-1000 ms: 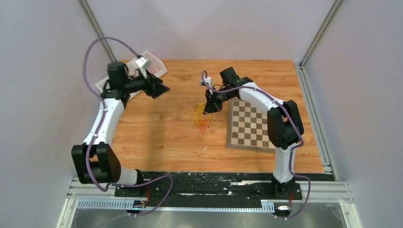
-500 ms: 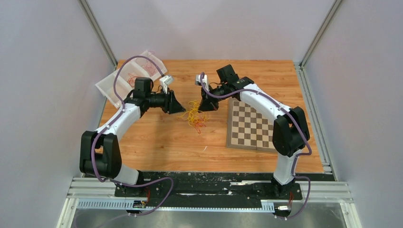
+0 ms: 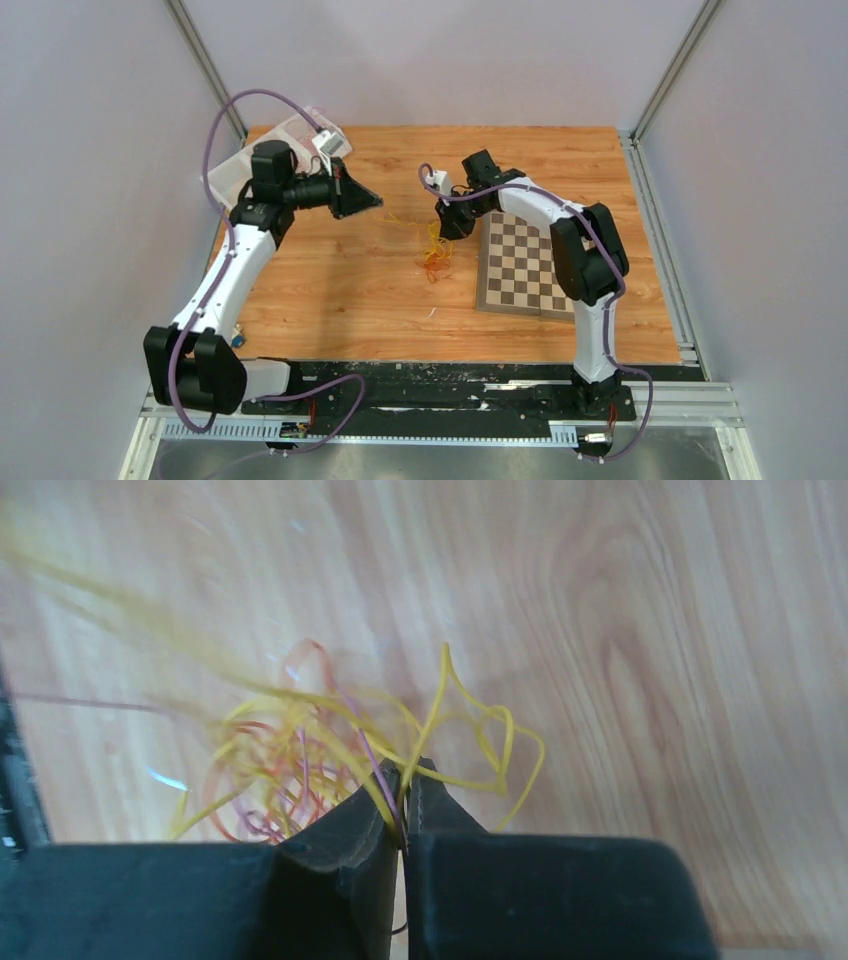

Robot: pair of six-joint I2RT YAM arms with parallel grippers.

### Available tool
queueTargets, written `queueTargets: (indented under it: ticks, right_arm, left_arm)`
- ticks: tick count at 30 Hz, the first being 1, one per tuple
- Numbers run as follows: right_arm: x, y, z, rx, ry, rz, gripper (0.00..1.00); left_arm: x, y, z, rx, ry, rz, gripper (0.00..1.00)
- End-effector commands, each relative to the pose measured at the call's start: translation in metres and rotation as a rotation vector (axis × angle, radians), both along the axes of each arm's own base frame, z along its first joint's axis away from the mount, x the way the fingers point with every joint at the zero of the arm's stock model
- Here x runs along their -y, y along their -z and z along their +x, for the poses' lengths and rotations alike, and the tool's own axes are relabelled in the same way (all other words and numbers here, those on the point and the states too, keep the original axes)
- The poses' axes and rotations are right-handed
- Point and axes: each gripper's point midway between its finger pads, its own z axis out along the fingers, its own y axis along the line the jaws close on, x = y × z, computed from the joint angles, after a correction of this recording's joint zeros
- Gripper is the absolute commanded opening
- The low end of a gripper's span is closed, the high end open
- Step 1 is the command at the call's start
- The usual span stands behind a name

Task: Untangle the cables

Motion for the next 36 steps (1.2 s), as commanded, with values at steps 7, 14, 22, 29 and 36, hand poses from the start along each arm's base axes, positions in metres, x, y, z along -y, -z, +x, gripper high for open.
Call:
queueTargets:
  ticks: [7, 14, 22, 29, 36]
  right_arm:
    - [0.040, 0.069, 0.015, -0.006, 0.073, -0.199, 0.09]
    - [0.052, 0.081, 0.011, -0.019, 0.080, -0.235, 0.10]
    - [0.061, 0.086, 0.006, -0.032, 0.086, -0.250, 0.11]
    - [0.070, 0.090, 0.002, -0.046, 0.091, -0.260, 0.15]
    - [0.082, 0.094, 0.004, -0.061, 0.113, -0.267, 0.24]
  left_arm:
    - [-0.056, -0.198, 0.024, 0.406, -0.189, -0.188, 0.00]
    - [-0.107, -0.309, 0.034, 0.675, -0.372, -0.222, 0.00]
    - [-0.157, -0.389, 0.040, 0.890, -0.640, -0.243, 0.00]
    - [-0.210, -0.413, 0.052, 0.916, -0.857, -0.275, 0.00]
    - [-0.224, -0.434, 0.041, 0.994, -0.904, -0.270, 0.00]
